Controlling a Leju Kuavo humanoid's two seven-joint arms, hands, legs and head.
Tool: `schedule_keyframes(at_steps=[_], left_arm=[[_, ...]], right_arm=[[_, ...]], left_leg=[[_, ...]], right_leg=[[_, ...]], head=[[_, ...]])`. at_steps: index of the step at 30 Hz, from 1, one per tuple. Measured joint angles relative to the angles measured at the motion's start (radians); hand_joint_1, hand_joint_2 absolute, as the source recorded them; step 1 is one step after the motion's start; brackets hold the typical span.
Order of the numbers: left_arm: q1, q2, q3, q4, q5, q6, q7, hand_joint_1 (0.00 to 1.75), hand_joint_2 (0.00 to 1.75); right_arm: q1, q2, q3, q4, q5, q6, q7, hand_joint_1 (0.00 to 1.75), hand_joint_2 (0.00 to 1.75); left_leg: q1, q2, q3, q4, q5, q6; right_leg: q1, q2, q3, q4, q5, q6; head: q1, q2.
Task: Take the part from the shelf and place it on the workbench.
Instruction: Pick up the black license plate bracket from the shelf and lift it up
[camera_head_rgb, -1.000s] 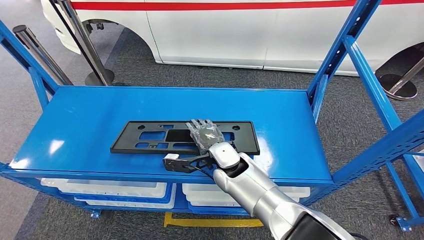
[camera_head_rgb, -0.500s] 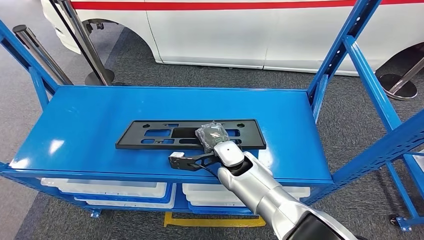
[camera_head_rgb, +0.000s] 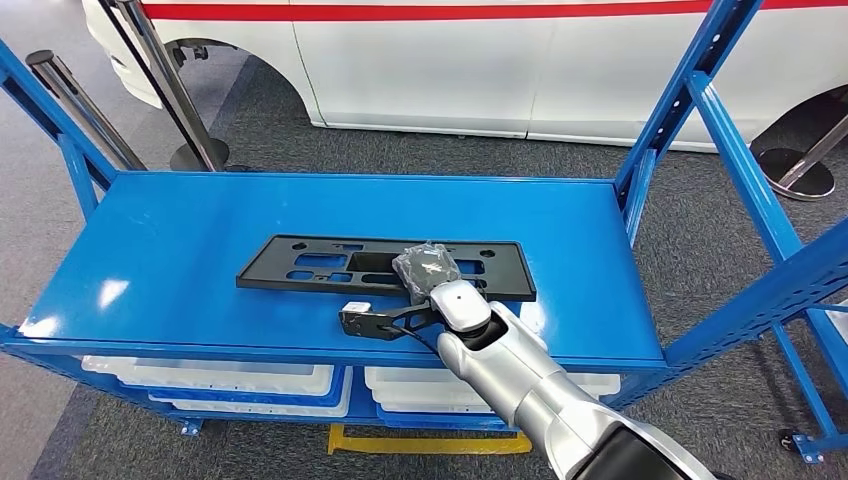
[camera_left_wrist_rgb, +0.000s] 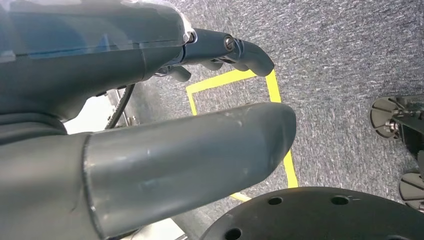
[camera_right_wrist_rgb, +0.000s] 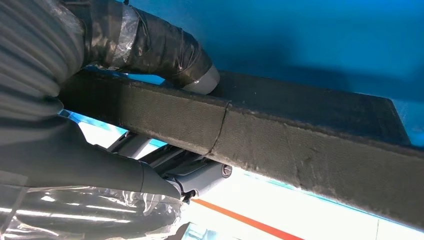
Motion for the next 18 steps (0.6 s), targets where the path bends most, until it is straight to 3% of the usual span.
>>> schedule_keyframes(at_steps=[1,13,18], left_arm=[[0.0,0.0,0.0,0.0,0.003,0.0,-0.003,0.0,1.75],[0.0,0.0,-0.014,0.0,0.023,0.002,-0.024,0.0,1.75],[0.001,0.001,-0.023,0.0,0.062,0.005,-0.022,0.0,1.75]], right_arm=[[0.0,0.0,-0.003,0.0,0.002,0.001,-0.001,1.75,1.75],[0.01,0.0,-0.047,-0.003,0.032,-0.001,-0.012,1.75,1.75],[0.039,0.0,-0.069,-0.045,0.074,-0.06,-0.02,1.75,1.75]], left_leg=[[0.0,0.0,0.0,0.0,0.0,0.0],[0.0,0.0,0.0,0.0,0.0,0.0],[0.0,0.0,0.0,0.0,0.0,0.0]], right_leg=[[0.0,0.0,0.0,0.0,0.0,0.0],[0.0,0.0,0.001,0.0,0.0,0.0],[0.0,0.0,0.001,0.0,0.0,0.0]], head=[[0.0,0.0],[0.0,0.0],[0.0,0.0]])
